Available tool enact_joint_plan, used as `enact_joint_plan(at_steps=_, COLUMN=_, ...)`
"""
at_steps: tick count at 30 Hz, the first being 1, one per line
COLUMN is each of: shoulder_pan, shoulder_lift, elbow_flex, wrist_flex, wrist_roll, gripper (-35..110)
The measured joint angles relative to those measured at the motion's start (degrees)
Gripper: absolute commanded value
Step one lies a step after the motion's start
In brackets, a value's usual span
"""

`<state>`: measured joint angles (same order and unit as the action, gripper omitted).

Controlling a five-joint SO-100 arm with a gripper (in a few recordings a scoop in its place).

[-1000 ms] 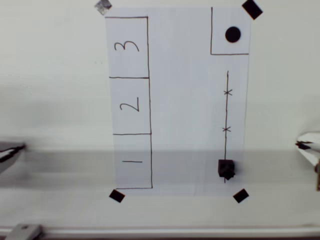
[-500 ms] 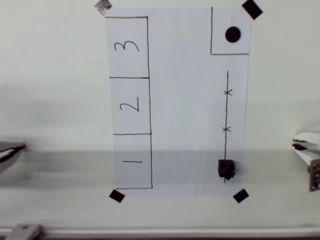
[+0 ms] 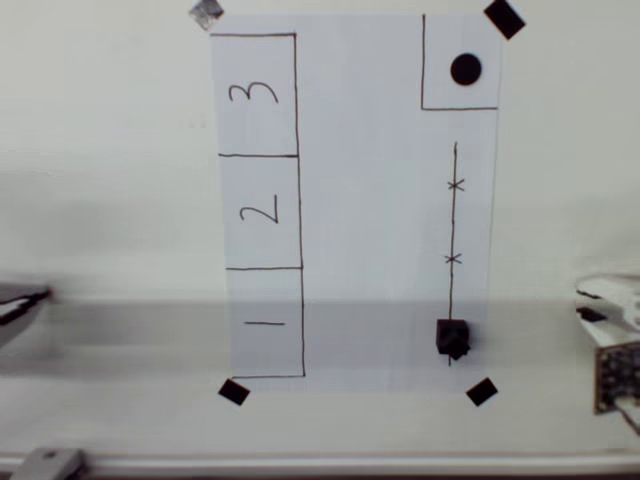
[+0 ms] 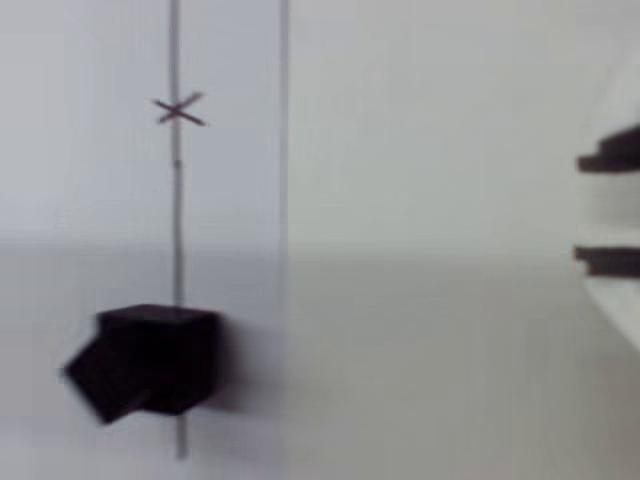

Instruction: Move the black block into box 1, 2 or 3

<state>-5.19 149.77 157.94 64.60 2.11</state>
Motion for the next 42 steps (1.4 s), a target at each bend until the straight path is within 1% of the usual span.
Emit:
enact_joint_plan(at_steps=9, shoulder_pan=-2.2, shoulder_lift=-14.33, elbow_flex=-15.91, wrist_flex=0.09, wrist_roll=3.78, gripper=10)
enact_joint_plan(at_steps=18, shoulder_pan=-3.52, shoulder_lift=-30.15, elbow_flex=-28.39, wrist_flex=0.09, wrist_roll=2.29, gripper=14)
enact_joint_plan(at_steps=20, shoulder_pan=-3.69, shoulder_lift=-32.96, elbow_flex=-30.76, wrist_flex=0.09, wrist_roll=2.29, gripper=16)
enact_joint_plan(at_steps=21, shoulder_pan=-3.52, shoulder_lift=-34.8, elbow_flex=-32.26, wrist_flex=0.09, wrist_roll=2.29, gripper=20)
enact_joint_plan(at_steps=25, shoulder_pan=-3.16, shoulder_lift=-39.02, elbow_flex=-35.77, wrist_flex=0.09, wrist_roll=2.29, gripper=25)
enact_joint_plan(at_steps=42, shoulder_pan=-6.77, shoulder_lift=-51.24, elbow_flex=-44.12, wrist_flex=0.09, wrist_roll=-0.53, gripper=26)
